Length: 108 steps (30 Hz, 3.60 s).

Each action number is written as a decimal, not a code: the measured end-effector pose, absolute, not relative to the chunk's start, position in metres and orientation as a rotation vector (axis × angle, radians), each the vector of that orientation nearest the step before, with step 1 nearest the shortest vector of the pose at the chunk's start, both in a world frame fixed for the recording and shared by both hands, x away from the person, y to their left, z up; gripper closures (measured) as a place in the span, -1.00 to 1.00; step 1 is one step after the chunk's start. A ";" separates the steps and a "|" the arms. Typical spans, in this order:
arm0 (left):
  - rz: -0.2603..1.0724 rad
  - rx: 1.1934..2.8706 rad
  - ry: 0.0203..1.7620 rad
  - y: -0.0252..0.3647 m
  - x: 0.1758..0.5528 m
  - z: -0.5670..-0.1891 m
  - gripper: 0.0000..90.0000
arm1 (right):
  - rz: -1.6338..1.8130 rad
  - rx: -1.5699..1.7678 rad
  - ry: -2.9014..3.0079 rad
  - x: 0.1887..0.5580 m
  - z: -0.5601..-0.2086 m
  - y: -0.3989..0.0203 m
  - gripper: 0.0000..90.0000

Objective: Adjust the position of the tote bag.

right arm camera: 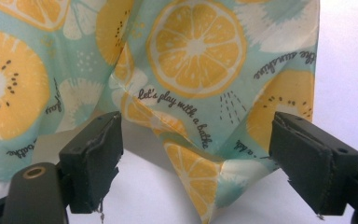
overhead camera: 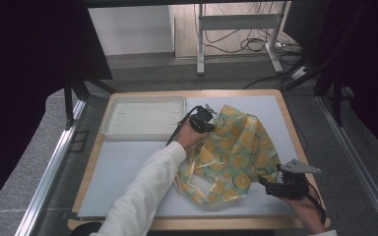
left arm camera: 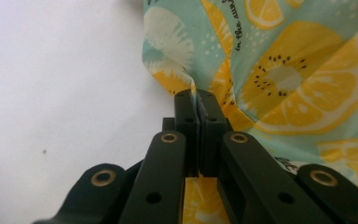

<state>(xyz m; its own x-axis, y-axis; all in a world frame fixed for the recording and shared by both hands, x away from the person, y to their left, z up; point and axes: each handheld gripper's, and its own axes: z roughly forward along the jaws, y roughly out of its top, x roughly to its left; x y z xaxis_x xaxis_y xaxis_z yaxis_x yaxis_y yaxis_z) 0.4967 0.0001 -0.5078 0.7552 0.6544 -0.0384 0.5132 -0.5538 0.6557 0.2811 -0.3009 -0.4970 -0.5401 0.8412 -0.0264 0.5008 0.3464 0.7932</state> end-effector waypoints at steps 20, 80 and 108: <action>0.227 2.178 0.858 0.039 0.478 -0.483 0.99 | 1.063 1.240 2.094 0.264 -0.489 -0.318 -0.61; 0.174 2.147 0.836 0.053 0.462 -0.477 1.00 | 0.894 1.321 2.127 0.290 -0.504 -0.316 0.97; 0.112 2.156 0.819 0.069 0.434 -0.480 1.00 | 0.934 1.358 2.067 0.315 -0.497 -0.328 0.97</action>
